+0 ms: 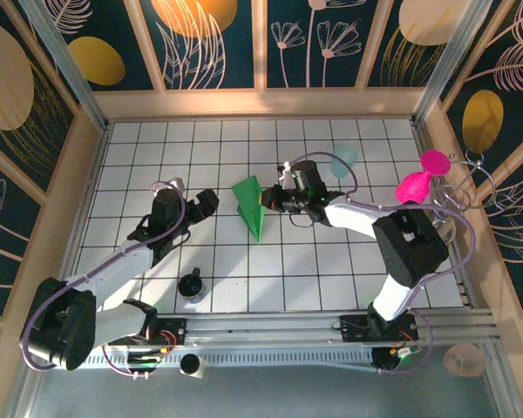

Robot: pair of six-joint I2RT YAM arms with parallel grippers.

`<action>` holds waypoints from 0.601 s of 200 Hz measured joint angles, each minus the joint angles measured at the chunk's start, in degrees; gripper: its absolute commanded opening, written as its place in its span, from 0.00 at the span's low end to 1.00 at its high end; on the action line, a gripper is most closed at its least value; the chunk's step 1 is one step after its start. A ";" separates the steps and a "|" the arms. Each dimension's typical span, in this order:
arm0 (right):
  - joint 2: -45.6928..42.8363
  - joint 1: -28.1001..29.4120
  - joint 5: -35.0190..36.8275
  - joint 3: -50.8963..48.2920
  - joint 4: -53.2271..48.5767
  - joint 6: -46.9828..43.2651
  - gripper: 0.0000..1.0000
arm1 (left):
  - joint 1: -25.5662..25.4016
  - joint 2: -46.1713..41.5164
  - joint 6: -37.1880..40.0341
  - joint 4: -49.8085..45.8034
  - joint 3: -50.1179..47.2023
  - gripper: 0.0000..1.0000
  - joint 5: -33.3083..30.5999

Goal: Fold a paper plane with a square sheet of paper (pick it up from the middle)
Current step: Move the paper plane to the top-center of the table.

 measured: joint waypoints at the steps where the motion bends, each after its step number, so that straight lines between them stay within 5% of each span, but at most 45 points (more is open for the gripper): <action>1: 0.00 -0.02 -0.13 -0.09 0.15 0.09 0.00 | 0.00 0.00 0.02 0.04 -0.07 0.87 0.22; 79: 3.19 -3.23 -7.98 -9.18 13.40 5.57 0.00 | -0.48 15.26 -4.87 9.31 -0.24 0.65 17.59; 120: 3.65 -5.27 -8.37 -11.89 16.76 7.28 0.00 | -3.26 21.59 -6.95 12.00 1.62 0.55 21.18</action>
